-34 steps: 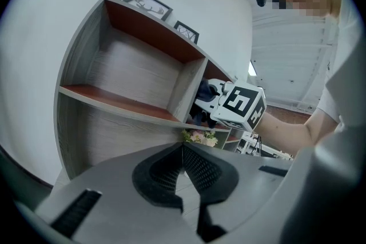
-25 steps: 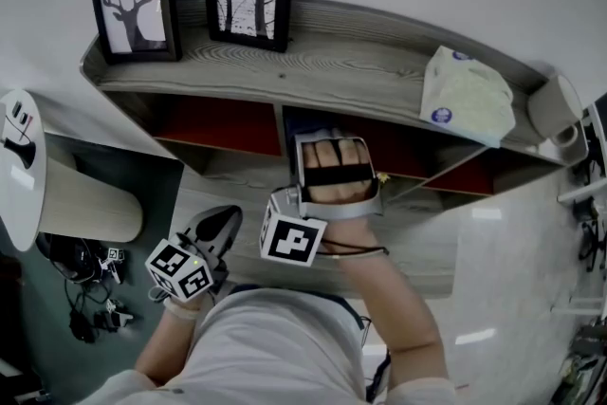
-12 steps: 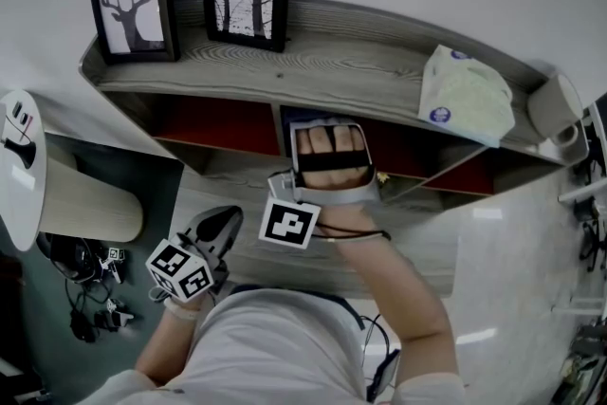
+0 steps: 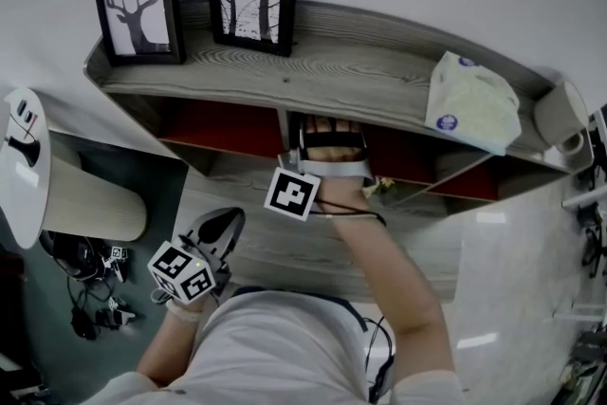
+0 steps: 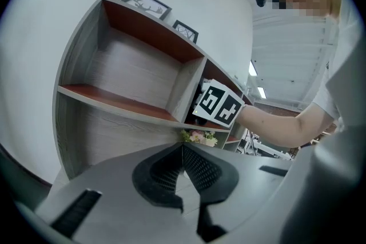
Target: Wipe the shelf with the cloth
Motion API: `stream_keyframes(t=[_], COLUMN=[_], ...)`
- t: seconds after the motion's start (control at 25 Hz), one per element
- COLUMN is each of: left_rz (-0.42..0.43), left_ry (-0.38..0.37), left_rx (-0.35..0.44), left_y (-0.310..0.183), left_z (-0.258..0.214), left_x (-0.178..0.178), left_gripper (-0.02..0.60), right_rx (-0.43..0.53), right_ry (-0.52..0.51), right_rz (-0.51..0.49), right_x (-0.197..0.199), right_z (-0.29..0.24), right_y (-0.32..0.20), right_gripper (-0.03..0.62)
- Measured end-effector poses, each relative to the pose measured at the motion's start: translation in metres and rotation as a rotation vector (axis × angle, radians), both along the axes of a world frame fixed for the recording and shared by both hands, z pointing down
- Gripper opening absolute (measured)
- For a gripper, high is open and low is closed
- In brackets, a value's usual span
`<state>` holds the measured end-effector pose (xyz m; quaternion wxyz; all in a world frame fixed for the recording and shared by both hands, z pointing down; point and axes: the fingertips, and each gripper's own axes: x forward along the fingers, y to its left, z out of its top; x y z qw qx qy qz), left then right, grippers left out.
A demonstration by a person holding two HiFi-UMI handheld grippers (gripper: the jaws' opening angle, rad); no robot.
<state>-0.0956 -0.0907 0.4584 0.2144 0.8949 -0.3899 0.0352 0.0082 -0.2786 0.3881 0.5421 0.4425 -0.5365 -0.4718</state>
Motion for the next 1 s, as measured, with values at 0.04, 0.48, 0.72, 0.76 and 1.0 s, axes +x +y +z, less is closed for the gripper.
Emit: stream_keyframes(t=[0.04, 0.48, 0.72, 0.76, 1.0], left_rz=[-0.002, 0.003, 0.019, 0.021, 0.026], left_ry=[-0.004, 0.001, 0.003, 0.002, -0.010], left_rx=[-0.002, -0.004, -0.005, -0.005, 0.000], left_y=[0.000, 0.000, 0.002, 0.002, 0.003], left_z=[0.000, 0.003, 0.003, 0.003, 0.002], left_x=[-0.001, -0.001, 0.004, 0.004, 0.002], left_gripper=[0.017, 0.017, 0.017, 0.016, 0.017], right_rx=[-0.022, -0.145, -0.150, -0.148, -0.128], right_ry=[0.007, 0.094, 0.037, 0.013, -0.121], right_rz=[-0.001, -0.040, -0.066, -0.073, -0.084], right_x=[0.000, -0.003, -0.010, -0.011, -0.013], right_z=[0.007, 0.056, 0.064, 0.063, 0.057], right_y=[-0.001, 0.034, 0.065, 0.070, 0.081], right_gripper=[0.074, 0.074, 0.074, 0.074, 0.074])
